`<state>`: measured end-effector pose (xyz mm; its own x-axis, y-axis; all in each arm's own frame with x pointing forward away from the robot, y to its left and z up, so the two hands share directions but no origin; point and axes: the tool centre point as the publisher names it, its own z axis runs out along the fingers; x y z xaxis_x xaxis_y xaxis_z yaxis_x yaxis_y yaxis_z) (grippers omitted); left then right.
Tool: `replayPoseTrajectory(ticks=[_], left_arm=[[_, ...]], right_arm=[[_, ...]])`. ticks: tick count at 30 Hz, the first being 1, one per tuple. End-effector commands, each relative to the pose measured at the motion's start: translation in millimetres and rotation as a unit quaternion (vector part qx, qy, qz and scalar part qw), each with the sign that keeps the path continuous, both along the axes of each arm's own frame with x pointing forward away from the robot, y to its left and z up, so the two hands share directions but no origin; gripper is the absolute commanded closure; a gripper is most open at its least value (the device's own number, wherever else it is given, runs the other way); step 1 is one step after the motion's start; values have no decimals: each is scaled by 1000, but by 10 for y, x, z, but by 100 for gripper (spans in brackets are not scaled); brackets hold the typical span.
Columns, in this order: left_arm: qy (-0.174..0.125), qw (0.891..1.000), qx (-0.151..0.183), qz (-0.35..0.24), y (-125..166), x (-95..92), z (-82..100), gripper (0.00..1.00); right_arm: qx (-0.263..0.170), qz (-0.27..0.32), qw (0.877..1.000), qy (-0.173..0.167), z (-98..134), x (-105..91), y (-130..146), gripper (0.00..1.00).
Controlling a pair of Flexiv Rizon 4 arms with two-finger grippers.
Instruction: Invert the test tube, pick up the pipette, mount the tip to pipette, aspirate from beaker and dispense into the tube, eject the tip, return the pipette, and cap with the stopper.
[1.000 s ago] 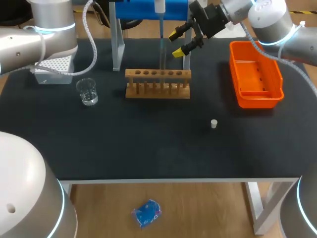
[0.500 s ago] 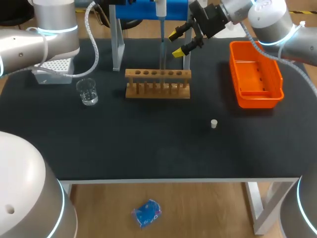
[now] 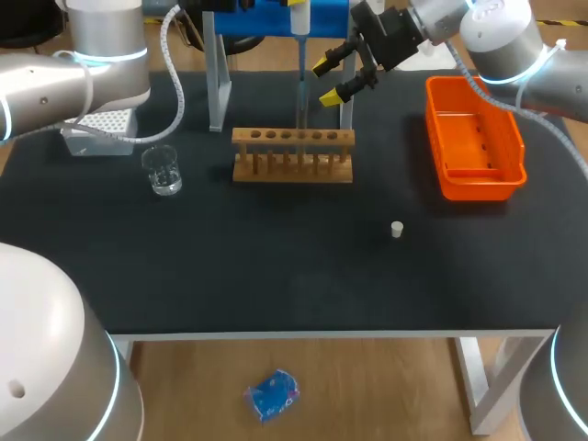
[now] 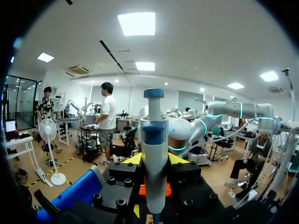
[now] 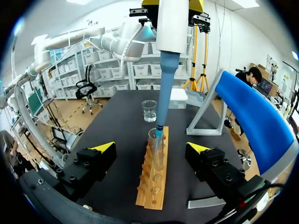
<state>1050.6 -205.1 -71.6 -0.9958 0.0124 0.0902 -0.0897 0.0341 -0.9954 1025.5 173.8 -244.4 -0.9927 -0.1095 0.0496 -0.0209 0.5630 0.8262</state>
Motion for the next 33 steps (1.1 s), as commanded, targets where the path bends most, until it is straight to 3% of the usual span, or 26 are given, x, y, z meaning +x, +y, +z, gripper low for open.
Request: replayPoseTrajectory(ticks=[1, 33], left_arm=[[1, 1000, 0, -1, 4, 8, -22, 100], [4, 1000, -10, 7, -24, -44, -183, 100]], right_arm=[[-1, 2, 1000, 1, 3, 11, -3, 0], [-1, 2, 1000, 1, 3, 11, -3, 0]])
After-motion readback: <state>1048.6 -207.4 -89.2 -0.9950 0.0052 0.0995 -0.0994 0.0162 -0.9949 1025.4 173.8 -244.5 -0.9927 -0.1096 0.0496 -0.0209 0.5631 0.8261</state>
